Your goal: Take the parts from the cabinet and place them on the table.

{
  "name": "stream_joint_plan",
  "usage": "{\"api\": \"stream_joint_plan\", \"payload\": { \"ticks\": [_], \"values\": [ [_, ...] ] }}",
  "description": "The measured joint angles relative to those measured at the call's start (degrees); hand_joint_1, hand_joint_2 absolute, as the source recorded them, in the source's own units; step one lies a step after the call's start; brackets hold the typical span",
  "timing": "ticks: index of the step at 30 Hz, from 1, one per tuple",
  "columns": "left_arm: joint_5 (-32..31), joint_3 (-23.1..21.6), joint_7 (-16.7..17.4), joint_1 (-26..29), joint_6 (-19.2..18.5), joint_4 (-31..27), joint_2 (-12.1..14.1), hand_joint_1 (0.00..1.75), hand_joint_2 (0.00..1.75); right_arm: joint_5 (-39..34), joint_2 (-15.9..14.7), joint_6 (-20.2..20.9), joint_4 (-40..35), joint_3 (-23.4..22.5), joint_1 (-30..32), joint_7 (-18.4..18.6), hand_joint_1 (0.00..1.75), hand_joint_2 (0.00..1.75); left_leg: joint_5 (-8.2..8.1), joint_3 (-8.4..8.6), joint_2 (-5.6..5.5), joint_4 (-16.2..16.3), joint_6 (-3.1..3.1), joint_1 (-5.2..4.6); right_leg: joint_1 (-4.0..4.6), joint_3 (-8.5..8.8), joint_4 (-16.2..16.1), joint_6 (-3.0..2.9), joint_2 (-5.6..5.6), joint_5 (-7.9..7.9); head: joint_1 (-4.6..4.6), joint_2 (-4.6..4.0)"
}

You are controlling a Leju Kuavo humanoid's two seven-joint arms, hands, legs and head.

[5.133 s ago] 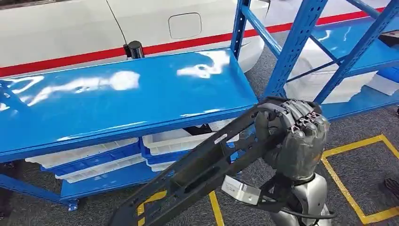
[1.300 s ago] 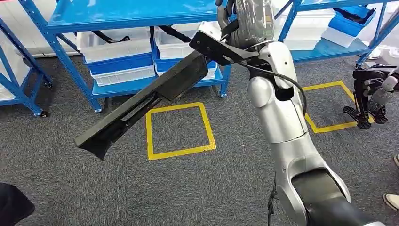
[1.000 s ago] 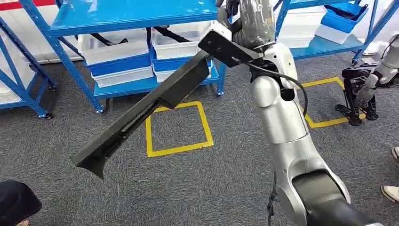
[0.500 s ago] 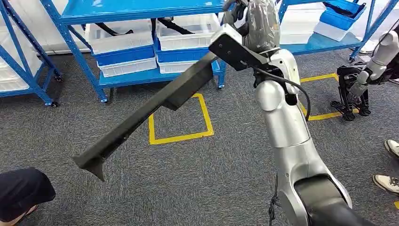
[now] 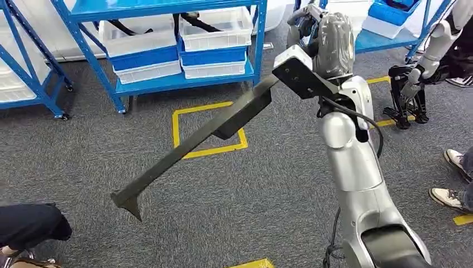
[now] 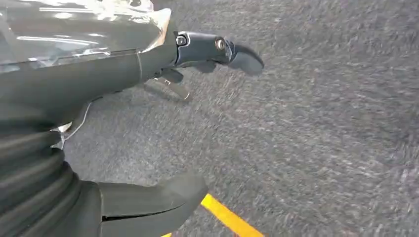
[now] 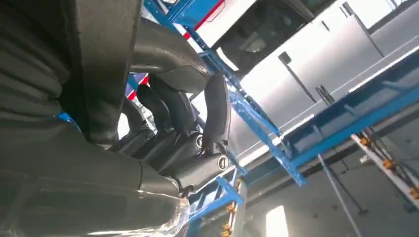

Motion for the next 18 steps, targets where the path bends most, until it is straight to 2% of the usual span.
{"api": "stream_joint_plan", "payload": {
  "ticks": [1, 2, 3, 4, 5, 6, 7, 8, 9, 10, 11, 13, 14, 15, 16, 18],
  "values": [
    [-0.2, 0.0, 0.1, 0.0, 0.0, 0.0, 0.0, 0.00, 1.75, 0.0, 0.0, -0.1, -0.5, 0.0, 0.4, 0.3, 1.55, 1.75, -2.87, -0.69, -0.03, 2.0, -0.08, -0.02, 0.04, -0.41, 0.0, -0.49, 0.00, 0.40, -0.02, 0.00],
    [-0.5, -0.1, 0.2, 0.0, 0.1, 0.0, 0.0, 0.00, 1.75, 0.0, -0.1, -0.5, -2.3, 0.0, 1.2, 0.8, 1.55, 1.75, -7.50, -2.15, -0.20, 7.0, -0.31, -0.04, 0.12, -0.69, 0.0, -1.01, 0.01, 1.06, -0.02, 0.00],
    [-0.9, -0.2, 0.4, 0.0, 0.2, 0.0, 0.0, 0.00, 1.75, 0.0, -0.4, -0.8, -3.6, 0.0, 2.0, 1.3, 1.55, 1.75, -10.29, -3.52, -0.40, 11.9, -0.52, -0.03, 0.25, -1.41, 0.0, -1.10, -0.01, 1.65, -0.04, 0.00],
    [-1.1, -0.2, 0.5, -0.1, 0.2, 0.0, 0.1, 0.00, 1.75, 0.0, -0.7, -1.0, -4.5, 0.0, 2.8, 1.6, 1.55, 1.75, -11.34, -4.32, -0.42, 15.4, -0.63, -0.02, 0.37, -1.96, 0.1, -1.04, -0.02, 2.11, -0.04, 0.00],
    [-1.6, -0.4, 0.7, -0.2, 0.2, 0.0, 0.1, 0.00, 1.75, 0.2, -1.3, -1.2, -5.6, 0.0, 4.1, 2.0, 1.55, 1.75, -11.07, -4.48, -0.41, 18.0, -0.65, -0.02, 0.42, -2.62, 0.1, -0.97, -0.03, 2.60, -0.06, 0.00],
    [-2.0, -0.6, 0.8, -0.2, 0.1, 0.0, 0.0, 0.00, 1.75, 0.2, -1.7, -1.3, -6.5, 0.0, 5.4, 2.5, 1.55, 1.75, -9.83, -3.42, -0.41, 17.7, -0.62, -0.01, 0.46, -3.15, 0.2, -0.75, -0.04, 2.97, -0.06, 0.00],
    [-2.3, -1.0, 1.2, -0.4, 0.2, 0.0, -0.1, 0.00, 1.75, 0.2, -2.2, -1.3, -7.8, -0.1, 6.6, 3.2, 1.55, 1.75, -8.03, -0.65, -0.41, 14.5, -0.48, -0.02, 0.45, -3.60, 0.2, -0.51, -0.03, 3.32, -0.09, 0.00],
    [-2.6, -1.2, 1.3, -0.6, 0.2, 0.0, -0.2, 0.00, 1.75, 0.0, -2.4, -1.3, -8.9, -0.3, 7.3, 3.7, 1.55, 1.75, -6.84, 2.82, -0.48, 9.8, -0.24, -0.02, 0.43, -3.85, 0.2, -0.29, 0.09, 3.54, -0.09, 0.00],
    [-2.6, -1.3, 1.4, -0.9, 0.2, 0.0, -0.2, 0.00, 1.75, -0.2, -2.6, -1.3, -9.5, -0.5, 7.8, 3.8, 1.55, 1.75, -6.38, 6.60, -0.97, 4.5, 0.14, -0.03, 0.39, -3.96, 0.2, -0.04, 0.17, 3.71, -0.09, 0.00],
    [-2.8, -1.6, 1.6, -1.1, 0.2, 0.0, -0.1, 0.00, 1.75, -1.0, -2.9, -1.3, -10.7, -0.8, 8.4, 4.0, 1.55, 1.75, -7.40, 9.37, -1.99, 0.8, 0.60, -0.05, 0.39, -4.32, 0.2, 0.18, 0.16, 3.83, -0.09, 0.00],
    [-2.9, -1.8, 1.6, -1.2, 0.2, 0.0, -0.2, 0.00, 1.75, -1.8, -3.2, -1.3, -11.7, -1.2, 8.9, 4.0, 1.55, 1.75, -7.49, 9.66, -2.04, -0.1, 0.69, -0.16, 0.68, -4.43, 0.3, 0.55, 0.16, 4.07, 0.13, 0.00],
    [-2.8, -1.9, 1.4, -1.3, 0.3, 0.0, -0.3, 0.00, 1.75, -3.6, -3.3, -0.9, -13.0, -1.6, 10.8, 3.8, 1.55, 1.75, -7.77, 9.54, -1.52, -0.4, 1.17, -0.65, 0.49, -4.65, 0.1, 1.41, 0.46, 4.63, -0.02, 0.00],
    [-2.5, -1.9, 1.2, -1.3, 0.3, 0.0, -0.4, 0.00, 1.75, -4.7, -3.4, -0.5, -13.7, -1.8, 11.7, 3.3, 1.55, 1.75, -7.41, 9.55, -1.18, -0.9, 1.66, -0.68, 0.66, -4.73, 0.0, 1.83, 0.79, 4.88, 0.02, 0.00],
    [-2.4, -1.9, 1.1, -1.3, 0.4, 0.0, -0.7, 0.00, 1.75, -5.4, -3.6, -0.3, -14.1, -2.0, 12.2, 2.8, 1.55, 1.75, -6.84, 9.68, -0.34, -1.6, 2.25, -0.14, 0.60, -5.61, 0.9, 1.89, 0.66, 4.39, 0.02, 0.00],
    [-2.2, -1.9, 0.7, -1.4, 0.5, 0.0, -0.7, 0.00, 1.75, -6.4, -3.7, -0.2, -14.3, -2.3, 12.2, 2.2, 1.55, 1.75, -6.58, 9.51, -0.13, -1.8, 2.66, -0.32, 0.61, -6.64, 2.9, 1.78, 0.60, 3.04, 0.18, 0.00],
    [-1.8, -1.9, 0.2, -1.5, 0.8, 0.0, -0.8, 0.00, 1.75, -7.6, -3.7, 0.4, -14.2, -2.7, 12.3, 1.3, 1.55, 1.75, -6.30, 9.02, 0.83, -1.8, 2.98, -0.39, 0.53, -10.51, 11.4, 1.29, 0.60, -0.80, 0.44, 0.00]
  ]
}}
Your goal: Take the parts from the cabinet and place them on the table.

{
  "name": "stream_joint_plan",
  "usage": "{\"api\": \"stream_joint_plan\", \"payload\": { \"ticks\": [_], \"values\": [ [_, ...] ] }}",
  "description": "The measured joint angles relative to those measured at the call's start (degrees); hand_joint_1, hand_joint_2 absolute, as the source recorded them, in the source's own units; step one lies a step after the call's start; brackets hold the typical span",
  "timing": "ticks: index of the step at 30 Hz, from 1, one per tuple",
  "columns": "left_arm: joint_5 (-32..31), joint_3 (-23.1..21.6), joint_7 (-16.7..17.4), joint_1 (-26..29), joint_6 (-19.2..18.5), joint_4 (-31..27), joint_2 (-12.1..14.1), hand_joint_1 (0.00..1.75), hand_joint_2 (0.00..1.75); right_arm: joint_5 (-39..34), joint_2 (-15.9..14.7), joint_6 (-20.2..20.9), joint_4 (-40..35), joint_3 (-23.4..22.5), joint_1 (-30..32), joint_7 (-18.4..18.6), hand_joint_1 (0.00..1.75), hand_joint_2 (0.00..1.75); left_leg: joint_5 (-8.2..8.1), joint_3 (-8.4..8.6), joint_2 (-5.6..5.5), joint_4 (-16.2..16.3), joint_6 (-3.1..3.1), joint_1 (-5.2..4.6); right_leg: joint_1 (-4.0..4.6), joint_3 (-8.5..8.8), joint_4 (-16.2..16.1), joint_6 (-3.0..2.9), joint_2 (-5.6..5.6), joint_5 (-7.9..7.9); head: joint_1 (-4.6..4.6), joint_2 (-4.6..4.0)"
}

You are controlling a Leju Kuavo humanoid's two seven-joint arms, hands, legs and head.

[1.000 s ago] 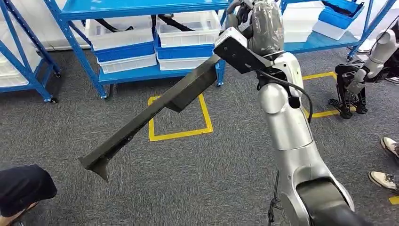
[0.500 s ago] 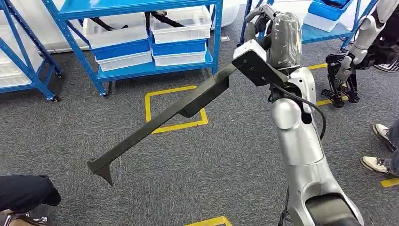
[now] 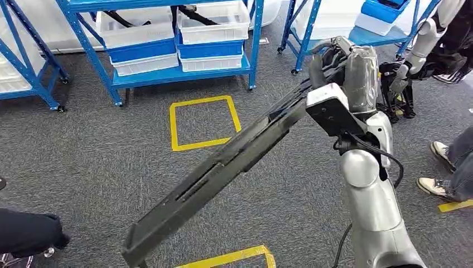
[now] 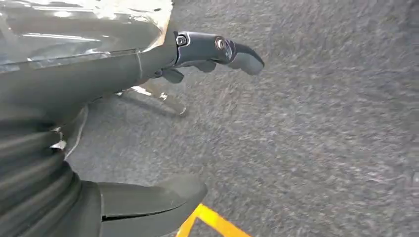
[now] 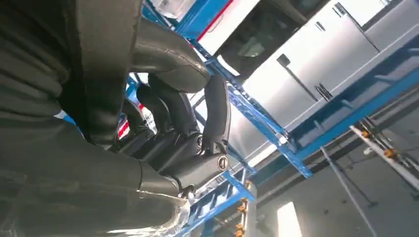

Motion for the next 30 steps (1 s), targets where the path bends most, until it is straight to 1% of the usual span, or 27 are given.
{"api": "stream_joint_plan", "payload": {
  "ticks": [1, 2, 3, 4, 5, 6, 7, 8, 11, 12, 13, 14, 15, 16, 17, 18, 19, 20, 21, 22, 23, 25, 26, 27, 28, 29, 30],
  "values": [
    [0.0, 0.0, -0.1, -0.1, 0.1, 0.0, 0.0, 0.00, 1.75, -0.2, 0.1, 0.2, 0.1, 0.0, 0.2, -0.2, 1.55, 1.75, 0.12, -0.27, 0.54, 0.0, 0.02, -0.03, -0.02, -2.12, 4.7, 0.10, -0.01, -1.56, 0.00, 0.00],
    [0.0, 0.0, -0.1, -0.1, 0.1, 0.0, 0.0, 0.00, 1.75, -0.3, 0.1, 0.2, 0.3, -0.1, 0.3, -0.4, 1.55, 1.75, 0.24, -0.48, 1.11, 0.1, -0.07, -0.03, -0.09, -3.24, 7.4, 0.54, -0.04, -2.01, 0.00, 0.00],
    [0.0, 0.0, -0.1, -0.2, 0.1, 0.0, -0.1, 0.00, 1.75, -0.3, 0.2, 0.2, 0.5, -0.1, 0.4, -0.4, 1.55, 1.75, 0.29, -0.52, 1.65, 0.1, -0.15, 0.01, -0.25, -2.57, 6.3, 1.09, -0.12, -1.37, 0.02, 0.00],
    [0.0, 0.0, -0.1, -0.2, 0.1, 0.0, -0.2, 0.00, 1.75, -0.3, 0.3, 0.2, 0.5, -0.1, 0.4, -0.5, 1.55, 1.75, 0.31, -0.52, 2.11, 0.2, -0.19, 0.06, -0.43, -0.71, 3.2, 1.73, -0.38, 0.00, 0.00, 0.00],
    [0.0, 0.0, -0.1, -0.3, 0.1, 0.0, -0.3, 0.00, 1.75, -0.3, 0.3, 0.1, 0.5, -0.1, 0.4, -0.5, 1.55, 1.75, 0.27, -0.51, 2.57, 0.4, -0.31, 0.19, -0.60, 2.07, -1.9, 2.42, -1.02, 1.95, 0.00, 0.00],
    [0.0, 0.0, -0.1, -0.4, 0.1, 0.0, -0.3, 0.00, 1.75, -0.3, 0.4, 0.1, 0.5, -0.2, 0.3, -0.6, 1.55, 1.75, 0.13, -0.53, 2.96, 0.7, -0.56, 0.24, -0.70, 5.03, -7.4, 2.97, -2.75, 3.83, 0.02, 0.00],
    [0.0, 0.0, -0.1, -0.4, 0.1, 0.0, -0.2, 0.00, 1.75, -0.3, 0.5, 0.1, 0.5, -0.2, 0.3, -0.7, 1.55, 1.75, -0.06, -0.61, 3.39, 1.0, -0.97, -0.11, -0.59, 6.39, -10.7, 2.73, -5.48, 3.77, 0.20, 0.00],
    [0.0, 0.0, -0.1, -0.5, 0.1, 0.0, -0.2, 0.00, 1.75, -0.3, 0.7, 0.1, 0.5, -0.2, 0.3, -0.7, 1.55, 1.75, -0.20, -0.83, 3.68, 1.2, -1.40, -0.43, -0.08, 6.63, -10.8, 1.79, -4.19, 4.24, 0.11, 0.00],
    [0.0, 0.0, 0.0, -0.5, 0.2, 0.0, -0.2, 0.00, 1.75, -0.3, 0.7, 0.1, 0.5, -0.4, 0.6, -0.9, 1.55, 1.75, 0.10, -0.76, 5.39, 1.1, -2.09, -0.30, -0.28, 5.84, -10.5, 0.49, -2.31, 4.71, 0.11, 0.00],
    [0.0, 0.0, 0.0, -0.6, 0.2, 0.0, -0.3, 0.00, 1.75, -0.3, 0.8, 0.1, 0.5, -0.4, 0.6, -0.9, 1.55, 1.75, -0.41, -1.03, 4.70, 1.4, -2.56, 0.07, -0.90, 5.89, -10.7, -0.01, -1.76, 4.99, 0.09, 0.00],
    [0.0, 0.0, 0.0, -0.6, 0.2, 0.0, -0.3, 0.00, 1.75, -0.4, 1.0, 0.0, 0.4, -0.5, 0.5, -0.9, 1.55, 1.75, -1.99, -1.55, 2.04, 3.1, -2.80, 0.21, -0.90, 5.76, -10.7, -0.27, -1.22, 5.08, 0.09, 0.00],
    [0.1, 0.0, -0.1, -0.5, 0.2, 0.0, -0.3, 0.00, 1.75, -0.4, 1.1, 0.0, 0.4, -0.5, 0.5, -0.9, 1.55, 1.75, -4.59, -3.21, 0.15, 6.9, -2.82, 0.23, -0.89, 5.58, -10.7, -1.04, -0.86, 5.27, 0.04, 0.00],
    [0.6, 0.0, -0.3, -0.4, 0.3, 0.0, -0.2, 0.00, 1.75, -0.6, 1.3, 0.0, 0.4, -0.5, 0.6, -1.1, 1.55, 1.75, -7.10, -5.38, -0.85, 11.8, -2.90, 0.18, -0.80, 5.36, -10.7, -1.34, -0.35, 5.38, 0.05, 0.00],
    [0.7, 0.0, -0.5, -0.3, 0.3, 0.0, -0.1, 0.00, 1.75, -0.8, 1.4, 0.0, 0.5, -0.5, 0.7, -1.2, 1.55, 1.75, -9.08, -7.72, -1.32, 16.7, -2.94, 0.19, -0.64, 5.12, -10.7, -1.49, 0.40, 5.49, 0.02, 0.00],
    [1.0, 0.0, -0.7, -0.1, 0.3, 0.0, 0.0, 0.00, 1.75, -1.1, 1.4, 0.0, 0.5, -0.5, 0.7, -1.2, 1.55, 1.75, -9.78, -9.17, -1.45, 19.8, -2.90, 0.19, -0.54, 4.96, -10.6, -1.66, 1.02, 5.63, 0.04, 0.00],
    [1.1, 0.0, -0.8, 0.0, 0.3, 0.0, 0.0, 0.00, 1.75, -1.3, 1.4, 0.0, 0.5, -0.5, 0.8, -1.3, 1.55, 1.75, -8.92, -9.23, -1.51, 19.8, -2.71, 0.19, -0.50, 4.90, -10.6, -1.59, 1.83, 5.69, 0.02, 0.00],
    [1.1, 0.0, -0.8, 0.0, 0.3, 0.0, 0.1, 0.00, 1.75, -1.4, 1.4, 0.1, 0.5, -0.5, 0.8, -1.3, 1.55, 1.75, -7.16, -8.06, -1.55, 17.4, -2.47, 0.19, -0.50, 4.91, -10.6, -1.46, 2.50, 5.77, 0.02, 0.00],
    [1.2, 0.0, -0.8, 0.0, 0.3, 0.0, 0.1, 0.00, 1.75, -1.4, 1.3, 0.1, 0.5, -0.6, 0.8, -1.4, 1.55, 1.75, -4.71, -5.79, -1.84, 13.0, -2.19, 0.19, -0.49, 4.97, -10.6, -1.33, 3.21, 5.86, 0.00, 0.00],
    [1.2, 0.0, -0.9, 0.0, 0.3, 0.0, 0.1, 0.00, 1.75, -1.4, 1.3, 0.1, 0.5, -0.6, 0.7, -1.4, 1.55, 1.75, -1.97, -2.71, -3.08, 7.0, -1.75, 0.19, -0.48, 5.01, -10.6, -1.18, 3.93, 5.95, -0.02, 0.00],
    [1.2, 0.0, -0.9, 0.0, 0.3, 0.0, 0.3, 0.00, 1.75, -1.4, 1.4, 0.1, 0.5, -0.6, 0.7, -1.4, 1.55, 1.75, -0.94, -0.59, -6.48, 2.8, -1.09, 0.24, -0.84, 4.95, -10.6, -1.03, 4.38, 6.05, -0.13, 0.00],
    [1.2, 0.0, -0.9, 0.0, 0.3, 0.0, 0.4, 0.00, 1.75, -1.4, 1.4, 0.1, 0.5, -0.6, 0.6, -1.4, 1.55, 1.75, -1.34, 0.05, -6.82, 1.6, -0.87, 0.30, 0.13, 4.55, -10.4, -0.68, 4.88, 6.19, -0.05, 0.00],
    [1.2, 0.0, -0.9, -0.1, 0.3, 0.0, 0.5, 0.00, 1.75, -1.4, 1.3, 0.1, 0.5, -0.6, 0.7, -1.4, 1.55, 1.75, -1.41, -0.25, -5.56, 1.7, -0.96, -0.22, -0.91, 3.94, -10.7, 0.08, 6.18, 6.70, -0.13, 0.00],
    [1.2, 0.0, -0.9, -0.1, 0.3, 0.0, 0.5, 0.00, 1.75, -1.4, 1.3, 0.1, 0.5, -0.7, 0.8, -1.4, 1.55, 1.75, -1.24, -0.22, -4.92, 1.6, -0.75, -0.44, -0.95, 3.82, -10.9, 0.52, 6.81, 6.99, -0.18, 0.00],
    [1.2, 0.0, -0.9, -0.1, 0.3, 0.0, 0.4, 0.00, 1.75, -1.4, 1.2, 0.1, 0.5, -0.8, 0.7, -1.4, 1.55, 1.75, -0.55, 0.04, -3.86, 0.5, -0.44, 0.16, -0.28, 3.05, -10.8, 0.90, 7.08, 7.10, -0.20, 0.00],
    [1.2, 0.0, -1.0, -0.2, 0.3, 0.0, 0.4, 0.00, 1.75, -1.4, 1.0, 0.1, 0.5, -0.9, 0.8, -1.4, 1.55, 1.75, -0.21, 0.30, -3.16, 0.1, -0.33, 0.08, -0.42, 2.43, -9.6, 0.69, 3.82, 6.42, -0.14, 0.00],
    [1.2, 0.0, -1.0, -0.1, 0.3, 0.0, 0.4, 0.00, 1.75, -1.4, 0.9, 0.1, 0.5, -1.0, 0.5, -1.4, 1.55, 1.75, -0.06, 0.18, -2.51, 0.0, 0.01, 0.11, -0.18, 1.06, -6.8, 0.33, 1.59, 4.74, 0.46, 0.00],
    [1.2, 0.0, -1.0, 0.0, 0.3, 0.0, 0.4, 0.00, 1.75, -1.5, 1.0, 0.1, 0.5, -1.1, 0.4, -1.4, 1.55, 1.75, -0.05, 0.10, -1.57, 0.0, 0.00, 0.04, -0.21, -1.35, -1.7, 0.11, 0.58, 2.62, 0.53, 0.00]
  ]
}}
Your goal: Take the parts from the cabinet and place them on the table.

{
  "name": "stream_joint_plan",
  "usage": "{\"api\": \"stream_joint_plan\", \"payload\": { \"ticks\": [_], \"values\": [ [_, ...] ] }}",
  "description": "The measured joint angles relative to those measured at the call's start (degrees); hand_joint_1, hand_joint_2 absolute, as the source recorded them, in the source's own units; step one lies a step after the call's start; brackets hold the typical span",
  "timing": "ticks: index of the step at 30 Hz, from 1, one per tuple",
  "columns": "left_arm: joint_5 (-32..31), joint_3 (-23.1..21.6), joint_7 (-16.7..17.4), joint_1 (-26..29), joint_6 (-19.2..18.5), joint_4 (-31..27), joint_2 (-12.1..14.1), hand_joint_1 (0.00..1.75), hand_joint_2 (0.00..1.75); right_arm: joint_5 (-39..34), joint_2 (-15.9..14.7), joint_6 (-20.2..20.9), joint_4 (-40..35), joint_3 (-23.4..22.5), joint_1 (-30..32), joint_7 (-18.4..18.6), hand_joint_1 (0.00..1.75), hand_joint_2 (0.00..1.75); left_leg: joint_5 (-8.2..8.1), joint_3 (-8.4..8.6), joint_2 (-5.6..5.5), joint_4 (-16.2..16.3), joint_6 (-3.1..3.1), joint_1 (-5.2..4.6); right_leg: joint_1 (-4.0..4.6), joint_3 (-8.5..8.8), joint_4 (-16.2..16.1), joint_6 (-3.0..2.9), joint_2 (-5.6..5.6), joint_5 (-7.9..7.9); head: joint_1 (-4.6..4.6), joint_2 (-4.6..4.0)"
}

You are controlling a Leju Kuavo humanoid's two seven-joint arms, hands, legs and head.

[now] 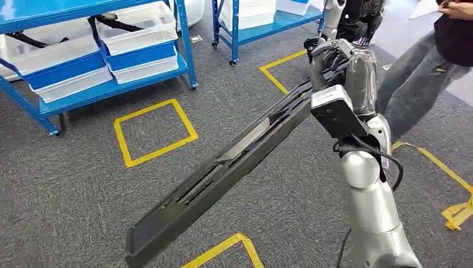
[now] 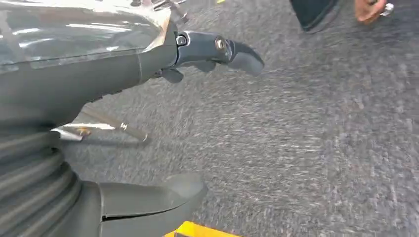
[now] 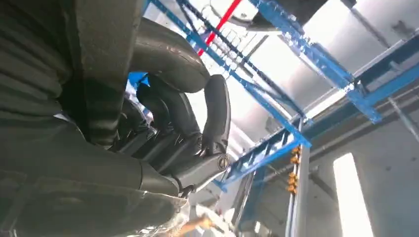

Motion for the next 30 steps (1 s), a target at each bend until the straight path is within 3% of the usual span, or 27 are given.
{"api": "stream_joint_plan", "payload": {
  "ticks": [2, 3, 4, 5, 6, 7, 8, 10, 13, 14, 15, 16, 18, 19, 20, 22, 23, 24, 25, 28, 29, 30],
  "values": [
    [0.0, 0.0, 0.0, 0.1, 0.0, 0.0, 0.0, 0.00, 1.75, 0.0, 0.0, 0.0, 0.1, 0.0, 0.3, 0.0, 1.55, 1.75, -0.01, -0.16, 1.60, 0.0, -0.01, -0.06, -0.20, -3.69, 7.8, 0.18, -0.42, -2.50, -0.04, 0.00],
    [0.0, 0.0, 0.0, 0.1, 0.0, 0.0, 0.0, 0.00, 1.75, 0.0, 0.0, 0.0, 0.2, 0.0, 0.4, 0.0, 1.55, 1.75, -0.03, -0.18, 2.48, 0.0, -0.04, -0.05, -0.39, -4.09, 8.8, 0.71, -0.55, -2.44, -0.07, 0.00],
    [0.0, 0.0, 0.0, 0.1, 0.0, 0.0, 0.0, 0.00, 1.75, 0.0, 0.0, 0.0, 0.2, 0.0, 0.4, 0.0, 1.55, 1.75, -0.06, -0.15, 3.15, 0.0, -0.09, -0.01, -0.54, -3.07, 7.1, 1.24, -0.72, -1.63, -0.07, 0.00],
    [0.1, 0.0, -0.1, 0.1, 0.0, 0.0, -0.1, 0.00, 1.75, -0.4, 0.0, -0.1, 0.2, 0.0, 0.4, -0.3, 1.55, 1.75, -0.16, -0.08, 3.87, 0.1, -0.25, 0.11, -0.75, -0.39, 2.5, 2.04, -1.20, 0.13, -0.04, 0.00],
    [0.4, 0.0, -0.4, 0.1, 0.1, 0.0, -0.1, 0.00, 1.75, -1.2, 0.0, -0.2, 0.2, -0.2, 0.4, -0.8, 1.55, 1.75, -0.32, -0.07, 4.45, 0.3, -0.51, 0.23, -0.88, 2.77, -3.0, 2.75, -2.38, 1.90, -0.02, 0.00],
    [0.6, 0.0, -0.6, 0.1, 0.2, 0.0, 0.0, 0.00, 1.75, -2.1, 0.0, -0.4, 0.2, -0.4, 0.3, -1.4, 1.55, 1.75, -0.61, -0.03, 4.98, 0.7, -1.00, 0.06, -0.93, 6.03, -8.5, 3.15, -5.23, 3.06, -0.02, 0.00],
    [1.1, 0.0, -0.7, 0.1, 0.3, -0.1, 0.4, 0.00, 1.75, -2.9, 0.1, -0.8, 0.3, -0.5, 0.3, -2.0, 1.55, 1.75, -0.90, -0.18, 5.38, 0.9, -1.42, -0.29, -0.35, 6.26, -8.5, 2.55, -6.15, 2.80, 0.00, 0.00],
    [1.4, 0.2, -0.8, 0.3, 0.7, -0.1, 0.6, 0.00, 1.75, -4.1, 0.6, -1.3, 0.4, -0.6, 0.4, -2.8, 1.55, 1.75, -1.08, 0.07, 6.48, 1.0, -2.07, -0.44, -0.29, 5.69, -8.5, 1.04, -4.45, 3.05, -0.09, 0.00],
    [1.9, 0.6, -0.5, 0.3, 1.1, -0.1, 0.7, 0.00, 1.75, -4.8, 1.2, -2.2, 0.5, -0.9, 0.9, -3.8, 1.55, 1.75, -1.27, 0.23, 7.87, 1.0, -2.63, -0.02, -0.47, 5.43, -8.5, 0.15, -2.88, 3.31, -0.15, 0.00],
    [2.3, 0.8, -0.3, 0.3, 1.3, -0.1, 0.9, 0.00, 1.75, -4.9, 2.0, -2.7, 0.5, -1.1, 1.2, -4.1, 1.55, 1.75, -2.21, -0.04, 5.32, 1.8, -3.15, 0.41, -1.11, 5.40, -8.6, -0.23, -2.23, 3.49, -0.15, 0.00],
    [2.4, 1.0, -0.1, 0.5, 1.4, -0.1, 0.8, 0.00, 1.75, -4.9, 2.7, -3.1, 0.5, -1.2, 1.1, -4.2, 1.55, 1.75, -4.24, -1.02, 2.93, 4.3, -3.16, 0.47, -1.01, 5.29, -8.6, -0.64, -1.72, 3.57, -0.15, 0.00],
    [2.7, 1.2, 0.0, 0.7, 1.7, -0.1, 0.9, 0.00, 1.75, -5.0, 3.6, -3.2, 0.5, -1.2, 1.1, -4.3, 1.55, 1.75, -6.77, -2.85, 1.43, 8.5, -3.17, 0.41, -0.88, 5.22, -8.6, -1.27, -1.18, 3.62, -0.22, 0.00],
    [3.7, 1.9, 0.5, 1.0, 2.3, -0.1, 1.0, 0.00, 1.75, -6.6, 5.4, -2.9, 0.6, -1.2, 1.1, -4.6, 1.55, 1.75, -10.66, -7.51, 0.19, 18.0, -3.22, 0.37, -0.55, 4.96, -8.5, -1.49, 0.33, 3.74, -0.28, 0.00],
    [4.2, 2.3, 0.7, 1.1, 2.7, -0.1, 1.0, 0.00, 1.75, -8.1, 6.2, -2.3, 0.8, -1.4, 0.9, -5.2, 1.55, 1.75, -10.69, -8.61, 0.10, 19.8, -3.13, 0.36, -0.38, 4.87, -8.5, -1.68, 1.03, 3.86, -0.24, 0.00],
    [4.8, 2.8, 0.9, 1.2, 3.3, -0.1, 0.9, 0.00, 1.75, -9.7, 7.1, -1.6, 1.0, -1.6, 0.5, -5.8, 1.55, 1.75, -9.32, -8.29, 0.01, 18.7, -2.90, 0.35, -0.34, 4.86, -8.5, -1.67, 1.90, 3.87, -0.33, 0.00],
    [5.7, 3.6, 1.8, 1.2, 4.6, -0.1, 0.6, 0.00, 1.75, -12.1, 8.5, -1.0, 1.4, -2.3, -0.8, -6.3, 1.55, 1.75, -4.46, -4.62, -0.59, 10.8, -2.27, 0.32, -0.30, 4.90, -8.5, -1.51, 3.38, 3.98, -0.31, 0.00],
    [6.2, 4.2, 2.4, 1.3, 5.5, -0.1, 0.5, 0.00, 1.75, -12.6, 9.0, -0.8, 1.7, -2.6, -1.5, -6.6, 1.55, 1.75, -2.04, -2.11, -2.50, 5.6, -1.63, 0.33, -0.32, 4.91, -8.5, -1.39, 4.13, 4.05, -0.31, 0.00],
    [6.5, 4.6, 2.8, 1.3, 6.1, -0.1, 0.5, 0.00, 1.75, -13.0, 9.2, -0.7, 2.1, -2.9, -2.0, -7.0, 1.55, 1.75, -1.63, -0.82, -5.04, 2.7, -0.95, 0.25, -0.53, 4.76, -8.4, -1.18, 4.46, 4.14, -0.26, 0.00],
    [6.8, 4.9, 3.2, 1.4, 6.7, -0.1, 0.3, 0.00, 1.75, -13.5, 9.4, -0.4, 2.5, -3.2, -2.4, -7.5, 1.55, 1.75, -1.78, -0.46, -4.57, 1.8, -1.01, 0.28, 0.13, 4.51, -8.3, -1.01, 5.15, 4.24, -0.22, 0.00],
    [8.0, 6.2, 3.6, 1.3, 8.4, -0.1, -0.4, 0.00, 1.75, -15.6, 9.2, 0.5, 4.0, -5.1, -2.6, -8.9, 1.55, 1.75, -1.49, -0.45, -2.81, 1.8, -0.69, -0.39, -0.54, 3.96, -8.9, 0.21, 6.72, 5.01, -0.35, 0.00],
    [8.4, 6.5, 3.5, 1.3, 8.5, 0.0, -1.1, 0.00, 1.75, -16.2, 8.8, 0.6, 4.2, -5.8, -2.6, -9.3, 1.55, 1.75, -0.78, -0.19, -1.85, 0.7, -0.50, 0.45, 0.22, 3.29, -8.7, 0.54, 6.74, 4.97, -0.37, 0.00],
    [8.5, 6.8, 3.1, 1.3, 8.8, -0.1, -1.1, 0.00, 1.75, -16.8, 8.4, 0.8, 4.3, -6.4, -2.4, -9.5, 1.55, 1.75, -0.52, 0.08, -1.30, 0.3, -0.39, 0.18, 0.28, 2.64, -7.4, 0.51, 3.39, 4.10, -0.23, 0.00]
  ]
}}
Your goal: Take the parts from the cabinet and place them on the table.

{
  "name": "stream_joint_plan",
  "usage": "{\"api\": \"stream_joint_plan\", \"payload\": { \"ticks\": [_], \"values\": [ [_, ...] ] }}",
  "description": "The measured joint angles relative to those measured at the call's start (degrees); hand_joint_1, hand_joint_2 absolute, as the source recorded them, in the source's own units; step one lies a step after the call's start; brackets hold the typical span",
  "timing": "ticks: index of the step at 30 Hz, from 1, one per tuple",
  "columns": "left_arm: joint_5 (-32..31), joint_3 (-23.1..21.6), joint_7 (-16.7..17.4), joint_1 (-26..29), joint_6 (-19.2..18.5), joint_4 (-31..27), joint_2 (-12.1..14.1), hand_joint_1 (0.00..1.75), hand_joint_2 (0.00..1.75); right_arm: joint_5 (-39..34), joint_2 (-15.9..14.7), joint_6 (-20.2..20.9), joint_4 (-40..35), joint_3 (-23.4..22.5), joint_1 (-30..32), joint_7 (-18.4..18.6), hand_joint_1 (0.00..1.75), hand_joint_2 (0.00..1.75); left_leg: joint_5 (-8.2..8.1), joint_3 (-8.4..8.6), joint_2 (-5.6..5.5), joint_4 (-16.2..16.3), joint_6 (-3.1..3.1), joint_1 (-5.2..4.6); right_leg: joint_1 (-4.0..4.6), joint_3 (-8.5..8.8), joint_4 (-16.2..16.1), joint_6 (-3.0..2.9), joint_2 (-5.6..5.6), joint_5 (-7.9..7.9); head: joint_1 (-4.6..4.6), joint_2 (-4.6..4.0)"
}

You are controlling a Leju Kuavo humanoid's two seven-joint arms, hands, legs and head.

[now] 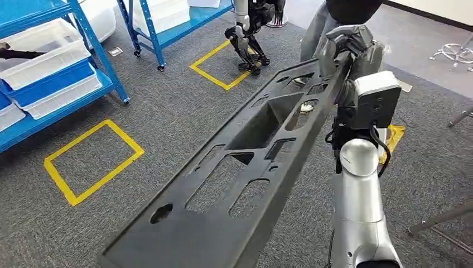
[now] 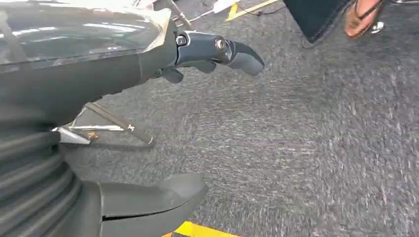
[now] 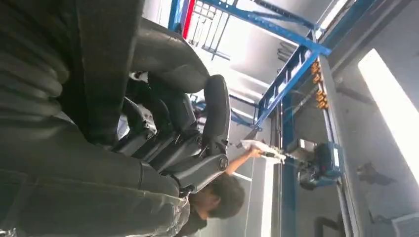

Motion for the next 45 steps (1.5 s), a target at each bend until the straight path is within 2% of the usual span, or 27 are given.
{"api": "stream_joint_plan", "payload": {
  "ticks": [2, 4, 5, 6, 8, 9, 10, 14, 15, 17, 19, 20, 21, 23, 25, 26, 29, 30, 31, 32, 35, 36, 38, 39, 40, 44, 45],
  "values": [
    [0.4, 0.6, -1.1, 0.1, -0.1, 0.0, -0.4, 0.00, 1.75, -1.8, -0.7, 0.4, -0.2, -1.3, 1.0, -0.2, 1.55, 1.75, 0.06, -0.08, 1.60, 0.0, 0.26, -0.03, 0.05, -3.80, 8.2, -0.51, -3.17, -3.70, 0.47, 0.00],
    [0.9, 0.9, -1.9, 0.2, -0.3, 0.0, -0.6, 0.00, 1.75, -3.5, -1.9, 0.9, -1.3, -3.5, 4.1, -0.2, 1.55, 1.75, -0.03, -0.12, 2.85, 0.0, 0.37, -0.08, -0.19, -7.30, 15.8, -0.32, -3.79, -6.12, 0.47, 0.00],
    [1.0, 1.0, -2.1, 0.2, -0.5, 0.0, -0.6, 0.00, 1.75, -3.9, -2.5, 1.2, -1.9, -4.8, 5.6, -0.1, 1.55, 1.75, -0.07, -0.08, 3.41, 0.0, 0.33, -0.05, -0.37, -7.47, 16.2, 0.07, -3.91, -5.98, 0.47, 0.00],
    [1.0, 1.3, -2.1, 0.2, -0.5, 0.0, -0.8, 0.00, 1.75, -4.4, -3.1, 1.5, -2.5, -6.2, 6.7, -0.2, 1.55, 1.75, -0.19, -0.03, 4.15, 0.0, 0.23, -0.01, -0.63, -6.06, 13.6, 0.75, -4.12, -4.87, 0.47, 0.00],
    [1.0, 1.6, -2.1, 0.2, -0.6, 0.0, -1.1, 0.00, 1.75, -4.9, -3.9, 1.6, -3.7, -8.0, 7.9, -0.2, 1.55, 1.75, -0.59, 0.20, 5.62, 0.2, -0.28, 0.09, -0.96, -0.08, 2.9, 2.16, -6.16, -1.32, 0.51, 0.00],
    [1.0, 1.7, -2.2, 0.2, -0.6, 0.0, -1.0, 0.00, 1.75, -4.9, -4.1, 1.6, -4.1, -8.6, 8.2, -0.2, 1.55, 1.75, -0.92, 0.44, 6.20, 0.4, -0.75, -0.44, -0.97, 2.31, -1.4, 2.30, -9.93, -0.65, 0.58, 0.00],
    [1.0, 1.7, -2.2, 0.2, -0.6, 0.0, -0.9, 0.00, 1.75, -4.9, -4.3, 1.7, -4.4, -8.9, 8.3, -0.2, 1.55, 1.75, -1.52, 0.42, 6.80, 0.6, -1.12, -0.84, -0.46, 2.73, -1.3, 1.74, -10.73, -0.59, 0.69, 0.00],
    [1.0, 1.7, -2.3, 0.0, -0.6, 0.0, -1.0, 0.00, 1.75, -5.0, -4.8, 1.9, -5.1, -10.3, 9.8, -0.1, 1.55, 1.75, -2.31, 1.45, 9.44, 0.5, -1.87, -0.52, -0.86, 2.28, -1.2, -0.09, -6.84, -0.41, 0.29, 0.00],
    [1.0, 1.8, -2.3, 0.0, -0.6, 0.0, -1.0, 0.00, 1.75, -5.0, -4.8, 1.9, -5.5, -10.4, 10.0, -0.2, 1.55, 1.75, -3.62, 1.12, 6.38, 1.8, -2.27, -0.08, -1.30, 2.23, -1.3, -0.64, -6.11, -0.26, 0.27, 0.00],
    [1.0, 1.8, -2.3, 0.1, -0.6, 0.0, -1.2, 0.00, 1.75, -4.9, -4.8, 1.9, -5.8, -10.5, 9.9, -0.2, 1.55, 1.75, -8.34, -2.02, 2.48, 9.1, -2.20, -0.05, -1.14, 2.13, -1.3, -1.33, -4.96, -0.19, 0.16, 0.00],
    [1.0, 1.8, -2.3, 0.2, -0.6, 0.0, -1.1, 0.00, 1.75, -4.9, -4.7, 1.9, -5.8, -10.5, 10.3, -0.2, 1.55, 1.75, -12.03, -6.61, 1.50, 18.4, -2.07, -0.08, -0.88, 2.02, -1.3, -1.40, -3.32, -0.15, 0.12, 0.00],
    [1.0, 1.9, -2.3, 0.2, -0.6, 0.0, -1.1, 0.00, 1.75, -4.9, -4.7, 1.9, -5.8, -10.5, 10.4, -0.2, 1.55, 1.75, -12.03, -7.55, 1.38, 19.9, -1.93, -0.11, -0.77, 2.02, -1.3, -1.52, -2.65, -0.07, 0.07, 0.00],
    [1.0, 1.9, -2.3, 0.2, -0.6, 0.0, -1.2, 0.00, 1.75, -4.9, -4.7, 1.9, -5.8, -10.5, 10.4, -0.2, 1.55, 1.75, -10.27, -7.30, 1.32, 18.6, -1.65, -0.11, -0.77, 2.03, -1.2, -1.51, -1.73, -0.07, -0.08, 0.00],
    [1.0, 2.0, -2.3, 0.2, -0.6, 0.0, -1.2, 0.00, 1.75, -4.9, -4.7, 1.9, -5.9, -10.6, 10.4, -0.2, 1.55, 1.75, -4.83, -3.39, 0.56, 9.8, -0.95, -0.10, -0.75, 2.18, -1.2, -1.42, -0.15, -0.01, -0.12, 0.00],
    [1.0, 2.1, -2.2, 0.2, -0.5, 0.0, -1.0, 0.00, 1.75, -4.9, -4.7, 1.9, -6.0, -10.7, 10.4, -0.2, 1.55, 1.75, -1.99, -0.15, -4.72, 2.3, 0.12, -0.16, -0.48, 1.89, -1.0, -1.02, 1.03, 0.18, -0.10, 0.00],
    [0.9, 2.1, -2.0, 0.2, -0.4, 0.0, -1.1, 0.00, 1.75, -4.9, -4.7, 1.9, -6.0, -10.8, 10.7, -0.2, 1.55, 1.75, -2.03, -0.04, -3.42, 2.0, -0.30, -0.17, -0.58, 1.61, -1.0, -0.80, 1.70, 0.32, -0.12, 0.00],
    [0.9, 2.1, -1.6, 0.1, 0.2, 0.0, -1.3, 0.00, 1.75, -5.1, -5.2, 1.7, -6.9, -12.4, 12.2, -0.2, 1.55, 1.75, -1.65, 0.12, -1.91, 1.5, 0.33, -0.68, -0.81, 1.15, -1.6, 0.53, 3.48, 0.94, -0.17, 0.00],
    [0.9, 2.2, -1.6, 0.1, 0.3, 0.0, -1.4, 0.00, 1.75, -5.1, -5.5, 1.6, -7.2, -12.9, 12.6, -0.3, 1.55, 1.75, -1.12, 0.25, -0.97, 0.9, 0.61, -0.19, -0.73, 0.56, -0.9, 0.54, 1.49, 0.56, -0.17, 0.00],
    [0.9, 2.2, -1.6, 0.2, 0.5, 0.0, -1.5, 0.00, 1.75, -5.1, -5.6, 1.4, -7.3, -13.6, 12.7, -0.3, 1.55, 1.75, -1.04, 0.35, -0.40, 0.8, 0.86, -0.35, -0.15, -0.52, 1.1, 0.36, -1.80, -0.69, 0.29, 0.00],
    [0.9, 2.3, -1.6, 0.2, 0.5, 0.0, -1.5, 0.00, 1.75, -5.2, -5.6, 1.4, -7.3, -14.1, 12.7, -0.4, 1.55, 1.75, -1.04, 0.33, 0.45, 0.8, 1.00, -0.39, -0.21, -2.38, 4.9, 0.10, -3.09, -2.54, 0.47, 0.00],
    [1.4, 2.3, -1.8, 0.3, 0.5, 0.0, -1.6, 0.00, 1.75, -5.5, -5.7, 1.3, -7.3, -16.0, 14.0, -0.5, 1.55, 1.75, -1.14, 0.19, 2.98, 0.8, 1.13, -0.58, -0.38, -7.94, 16.9, 0.21, -3.91, -6.46, 0.49, 0.00],
    [1.6, 2.3, -2.0, 0.3, 0.6, 0.0, -1.6, 0.00, 1.75, -5.5, -5.8, 1.0, -7.3, -16.7, 14.4, -0.7, 1.55, 1.75, -1.22, 0.21, 3.76, 0.8, 1.13, -0.58, -0.47, -7.53, 16.3, 0.64, -4.00, -6.00, 0.49, 0.00],
    [1.6, 2.3, -2.6, 0.2, 0.6, 0.0, -1.7, 0.00, 1.75, -4.2, -5.8, -0.7, -7.8, -18.2, 15.2, -1.5, 1.55, 1.75, -1.45, 0.43, 5.18, 0.8, 0.93, -0.57, -0.61, -2.35, 7.5, 1.76, -5.05, -2.90, 0.49, 0.00],
    [1.6, 2.3, -2.8, 0.2, 0.5, 0.0, -1.9, 0.00, 1.75, -3.9, -5.8, -1.0, -8.6, -19.0, 15.9, -1.6, 1.55, 1.75, -1.63, 0.62, 5.64, 0.8, 0.71, -0.58, -0.59, 1.19, 1.6, 2.07, -6.74, -1.29, 0.49, 0.00],
    [1.5, 2.3, -3.0, 0.2, 0.4, 0.0, -1.8, 0.00, 1.75, -3.5, -5.8, -1.0, -9.7, -20.0, 16.6, -1.6, 1.55, 1.75, -1.89, 0.80, 6.07, 0.9, 0.35, -1.02, -0.25, 2.86, -1.8, 1.47, -9.60, -1.42, 0.53, 0.00],
    [0.5, 2.3, -4.1, 0.2, -0.5, 0.0, -1.9, 0.00, 1.75, -2.0, -5.7, -1.0, -13.0, -23.4, 19.6, -0.9, 1.55, 1.75, -2.43, 1.39, 8.15, 0.8, -0.48, -1.32, 0.34, 2.89, -1.6, 0.32, -6.80, -0.97, 0.40, 0.00],
    [0.1, 2.2, -4.3, 0.2, -0.9, 0.0, -1.9, 0.00, 1.75, -1.4, -5.8, -1.0, -13.9, -24.4, 20.0, -0.5, 1.55, 1.75, -2.85, 1.32, 8.23, 1.0, -0.94, -1.17, -0.65, 3.03, -1.8, -0.26, -6.12, -0.74, 0.38, 0.00]
  ]
}}
